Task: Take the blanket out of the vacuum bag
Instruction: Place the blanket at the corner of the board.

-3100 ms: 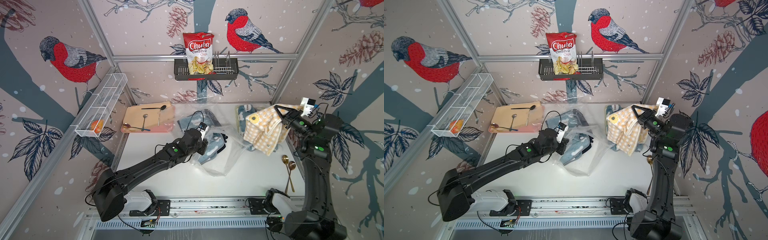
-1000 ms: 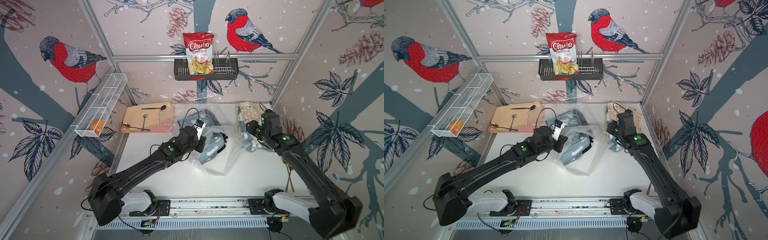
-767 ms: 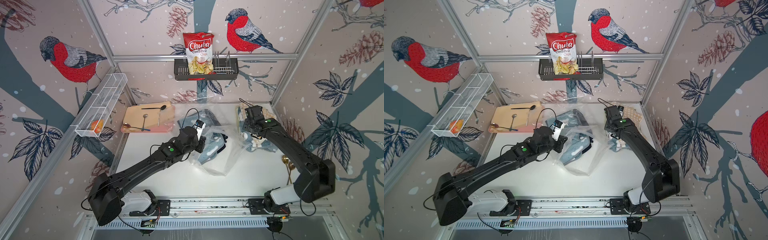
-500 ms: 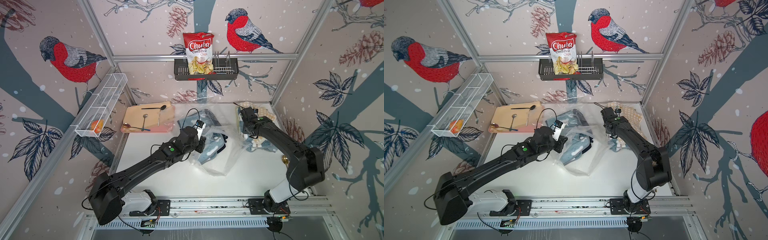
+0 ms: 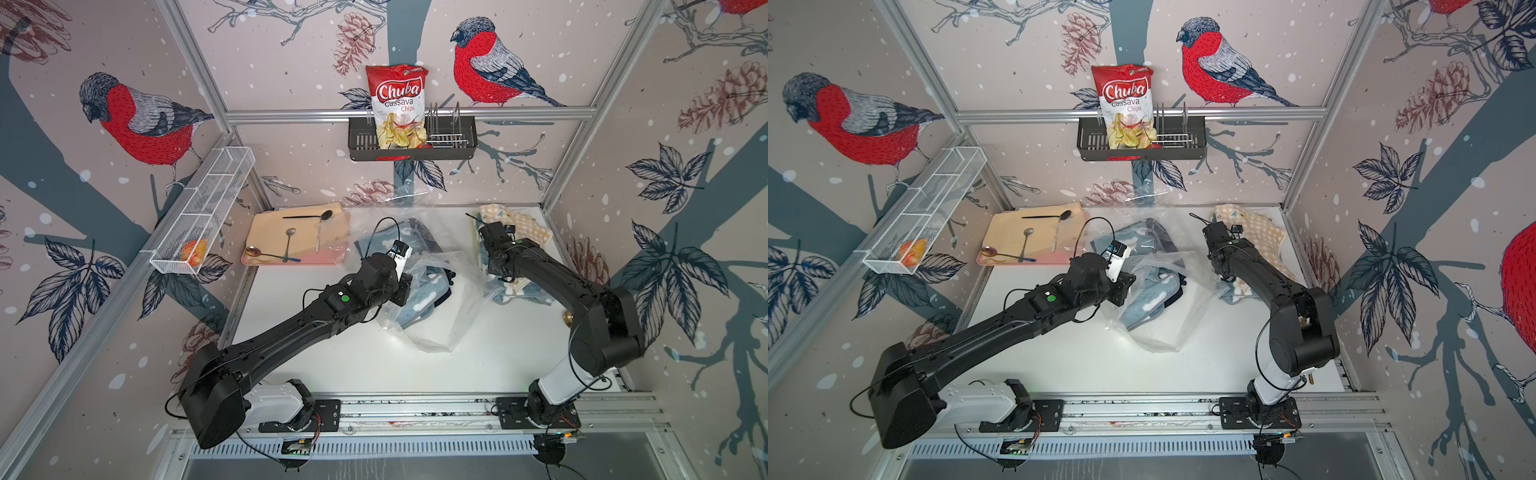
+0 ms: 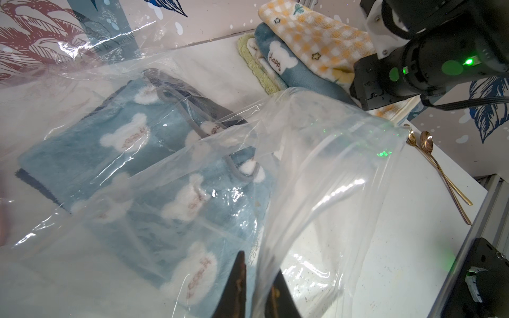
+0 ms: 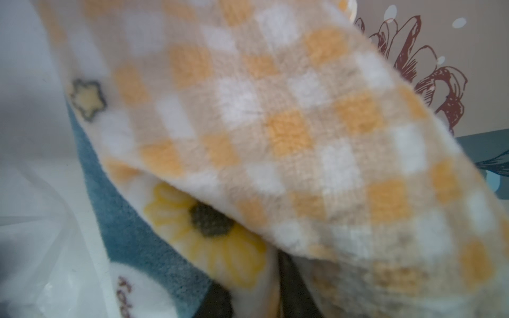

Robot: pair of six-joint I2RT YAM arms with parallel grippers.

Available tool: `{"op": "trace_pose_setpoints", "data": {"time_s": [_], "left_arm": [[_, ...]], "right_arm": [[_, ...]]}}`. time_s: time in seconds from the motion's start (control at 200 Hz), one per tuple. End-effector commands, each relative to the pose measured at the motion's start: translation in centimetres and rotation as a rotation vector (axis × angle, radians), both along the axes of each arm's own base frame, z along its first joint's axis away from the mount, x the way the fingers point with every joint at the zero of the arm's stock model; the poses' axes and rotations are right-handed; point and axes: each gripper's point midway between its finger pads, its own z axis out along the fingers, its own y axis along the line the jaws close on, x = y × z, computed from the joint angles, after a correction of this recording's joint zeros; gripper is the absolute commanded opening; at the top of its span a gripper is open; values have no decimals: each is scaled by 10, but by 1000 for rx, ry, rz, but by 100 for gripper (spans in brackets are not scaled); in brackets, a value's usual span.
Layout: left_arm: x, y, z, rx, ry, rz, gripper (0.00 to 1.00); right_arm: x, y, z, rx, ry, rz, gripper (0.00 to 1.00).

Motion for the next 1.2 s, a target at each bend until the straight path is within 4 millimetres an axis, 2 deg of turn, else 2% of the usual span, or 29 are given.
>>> {"op": "trace_pose_setpoints", "data": {"time_s": [0.0, 0.1, 0.22, 0.43, 0.535, 0.59, 0.745, 0.825, 0.901, 0.971, 1.056, 1.136, 1.196], "left_arm": [[4, 0, 6, -7, -23, 9, 14], [4, 0, 5, -4, -20, 8, 14], [4, -1, 4, -5, -18, 5, 14], [4, -3, 2, -1, -15, -4, 14], [3, -4, 1, -1, -9, -10, 14], [3, -4, 0, 1, -4, -14, 14], [3, -4, 0, 3, -1, -14, 14], [2, -4, 1, 0, -2, -13, 14], [3, -5, 1, 0, -1, -14, 14], [2, -5, 2, -1, -2, -15, 14], [2, -4, 3, -2, -3, -15, 14], [2, -3, 3, -2, -6, -12, 15], [2, -3, 3, -1, -7, -10, 15]], "right_arm": [[7, 8, 24, 65, -86, 22, 10], [7, 22, 50, 148, -143, 74, 3], [4, 39, 73, 231, -176, 141, 2], [-2, 66, 80, 375, -179, 224, 2], [-4, 77, 70, 438, -160, 250, 4], [-5, 81, 54, 468, -126, 252, 7], [-14, 90, -9, 592, -2, 238, 14], [-18, 95, -24, 662, 17, 235, 21], [-20, 100, -28, 716, 21, 239, 24], [-20, 99, -28, 730, 17, 233, 38], [-20, 98, -25, 747, 18, 230, 44], [-20, 96, -11, 752, -10, 230, 52], [-19, 95, 9, 757, -49, 236, 54]]}}
